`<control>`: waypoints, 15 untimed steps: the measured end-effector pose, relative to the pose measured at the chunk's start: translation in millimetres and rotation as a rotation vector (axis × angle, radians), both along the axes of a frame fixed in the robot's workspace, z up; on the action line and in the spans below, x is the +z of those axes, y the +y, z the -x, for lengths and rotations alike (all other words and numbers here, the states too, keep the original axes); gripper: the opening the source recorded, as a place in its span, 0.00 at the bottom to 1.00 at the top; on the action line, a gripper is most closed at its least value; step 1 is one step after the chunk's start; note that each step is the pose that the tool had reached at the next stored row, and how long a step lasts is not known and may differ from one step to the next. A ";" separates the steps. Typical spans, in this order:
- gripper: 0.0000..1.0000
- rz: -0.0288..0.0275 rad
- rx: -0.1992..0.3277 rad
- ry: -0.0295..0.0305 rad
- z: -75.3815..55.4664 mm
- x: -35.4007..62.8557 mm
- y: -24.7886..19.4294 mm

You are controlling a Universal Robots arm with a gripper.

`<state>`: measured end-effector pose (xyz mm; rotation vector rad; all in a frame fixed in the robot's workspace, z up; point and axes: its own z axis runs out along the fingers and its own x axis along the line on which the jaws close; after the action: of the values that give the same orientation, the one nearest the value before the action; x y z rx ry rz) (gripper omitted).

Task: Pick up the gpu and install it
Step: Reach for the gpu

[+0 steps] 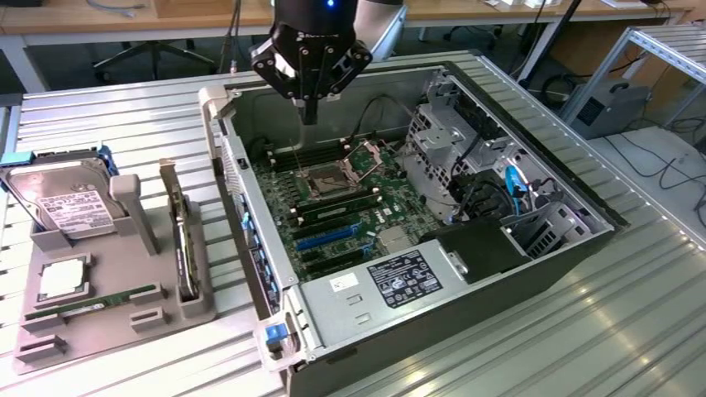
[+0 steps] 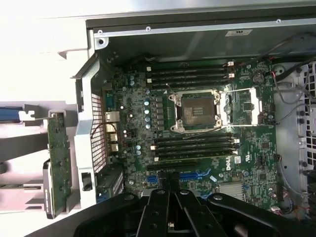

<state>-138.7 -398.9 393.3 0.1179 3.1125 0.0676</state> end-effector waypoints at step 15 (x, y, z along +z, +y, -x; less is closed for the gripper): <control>0.11 0.0000 0.000 -0.0001 8.1 0.0 0.0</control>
<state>-146.8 -399.0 393.3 0.1179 3.1124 0.0677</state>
